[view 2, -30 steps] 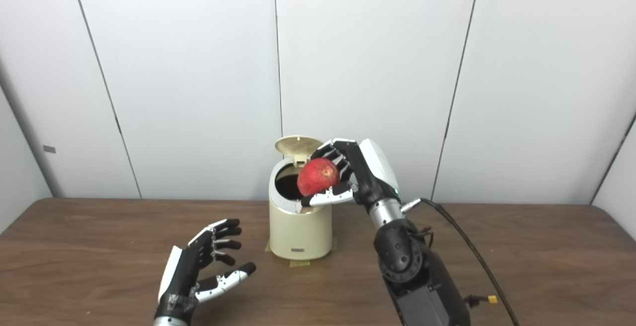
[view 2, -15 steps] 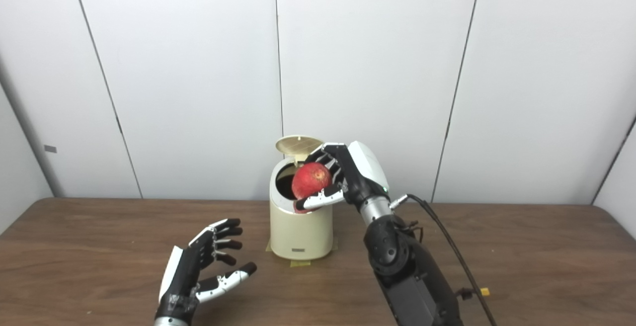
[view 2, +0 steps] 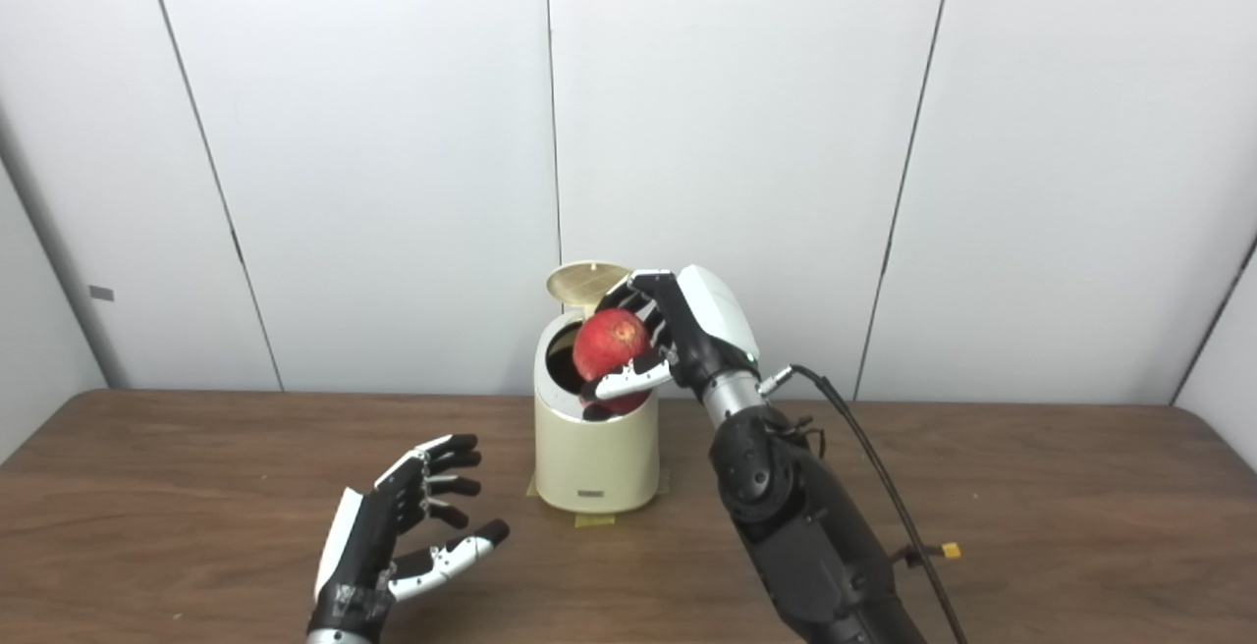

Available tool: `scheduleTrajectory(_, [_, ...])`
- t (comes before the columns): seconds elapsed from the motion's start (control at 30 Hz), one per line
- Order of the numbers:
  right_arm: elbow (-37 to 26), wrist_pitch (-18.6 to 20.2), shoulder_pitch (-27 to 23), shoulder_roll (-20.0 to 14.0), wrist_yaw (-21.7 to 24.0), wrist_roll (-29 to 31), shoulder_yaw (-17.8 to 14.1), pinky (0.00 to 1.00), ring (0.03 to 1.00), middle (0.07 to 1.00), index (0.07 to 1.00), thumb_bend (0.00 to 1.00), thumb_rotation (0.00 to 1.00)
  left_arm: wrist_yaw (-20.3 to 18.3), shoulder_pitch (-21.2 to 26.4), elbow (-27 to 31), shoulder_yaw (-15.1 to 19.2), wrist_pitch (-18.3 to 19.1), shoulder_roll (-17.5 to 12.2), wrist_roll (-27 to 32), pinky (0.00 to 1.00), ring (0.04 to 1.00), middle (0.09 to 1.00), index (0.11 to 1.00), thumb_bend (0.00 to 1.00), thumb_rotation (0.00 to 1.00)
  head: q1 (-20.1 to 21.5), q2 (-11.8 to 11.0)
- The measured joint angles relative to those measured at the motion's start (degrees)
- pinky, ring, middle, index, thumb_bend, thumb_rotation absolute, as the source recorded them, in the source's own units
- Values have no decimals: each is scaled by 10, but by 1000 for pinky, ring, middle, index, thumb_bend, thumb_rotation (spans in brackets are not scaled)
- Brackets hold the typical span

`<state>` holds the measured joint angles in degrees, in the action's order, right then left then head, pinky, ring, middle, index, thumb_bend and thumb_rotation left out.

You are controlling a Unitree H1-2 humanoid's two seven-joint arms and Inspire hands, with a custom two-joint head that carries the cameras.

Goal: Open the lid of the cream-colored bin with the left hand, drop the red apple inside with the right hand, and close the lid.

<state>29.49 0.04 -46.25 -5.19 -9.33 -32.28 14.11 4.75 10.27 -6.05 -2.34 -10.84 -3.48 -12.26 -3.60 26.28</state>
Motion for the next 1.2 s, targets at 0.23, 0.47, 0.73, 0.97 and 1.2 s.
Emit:
scheduleTrajectory(0.23, [10,-4,-6,-6,-23,-44,29,280,448,496,491,521,0,0,0,1,-3,7,0,0,525,667,756,776,668,49,0,2])
scheduleTrajectory(0.47, [-7,16,-6,-10,-11,-53,36,296,453,547,497,516,0,0,0,1,-4,7,0,-1,519,666,760,773,668,44,1,0])
scheduleTrajectory(0.73, [-18,31,-4,-12,5,-54,37,321,440,636,635,841,109,-2,0,1,-4,7,-1,1,513,664,762,769,665,45,2,0])
scheduleTrajectory(0.97, [-26,34,0,-14,11,-55,38,324,445,640,657,875,110,-2,0,1,-4,8,-1,0,515,663,759,766,672,49,4,1])
scheduleTrajectory(1.2, [-30,39,1,-16,18,-55,39,324,445,641,659,867,103,-4,0,1,-4,8,-1,1,517,669,762,767,671,39,5,2])
